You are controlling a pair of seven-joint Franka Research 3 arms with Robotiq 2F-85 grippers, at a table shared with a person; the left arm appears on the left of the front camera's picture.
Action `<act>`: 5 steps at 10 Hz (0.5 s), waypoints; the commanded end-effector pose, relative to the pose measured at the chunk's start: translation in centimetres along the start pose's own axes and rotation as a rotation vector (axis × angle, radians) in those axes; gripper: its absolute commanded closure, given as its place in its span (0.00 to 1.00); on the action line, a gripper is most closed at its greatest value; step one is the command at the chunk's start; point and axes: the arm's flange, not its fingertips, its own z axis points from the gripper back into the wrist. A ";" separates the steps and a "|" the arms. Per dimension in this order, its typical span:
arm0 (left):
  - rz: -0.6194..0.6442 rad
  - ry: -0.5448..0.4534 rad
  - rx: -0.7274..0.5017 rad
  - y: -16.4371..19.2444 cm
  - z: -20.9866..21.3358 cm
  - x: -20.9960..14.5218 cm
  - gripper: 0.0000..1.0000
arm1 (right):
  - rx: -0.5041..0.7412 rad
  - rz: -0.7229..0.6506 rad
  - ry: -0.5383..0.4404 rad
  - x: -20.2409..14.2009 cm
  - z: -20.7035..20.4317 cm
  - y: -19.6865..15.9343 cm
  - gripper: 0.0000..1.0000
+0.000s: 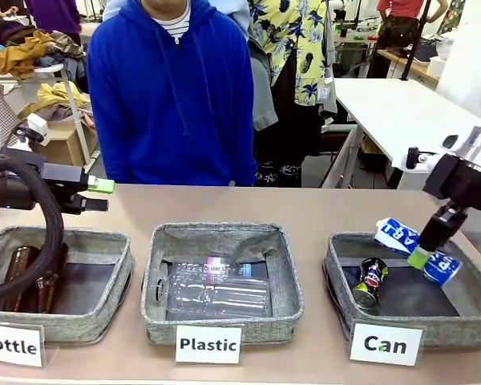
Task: Sort the can waste into the basket.
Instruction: Pick up the can waste from the table and place it in the right Fabric basket.
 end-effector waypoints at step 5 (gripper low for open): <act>0.004 0.002 -0.010 -0.1 0.2 -0.1 0.00 | -0.061 -0.026 -0.085 1.2 0.6 -1.6 0.00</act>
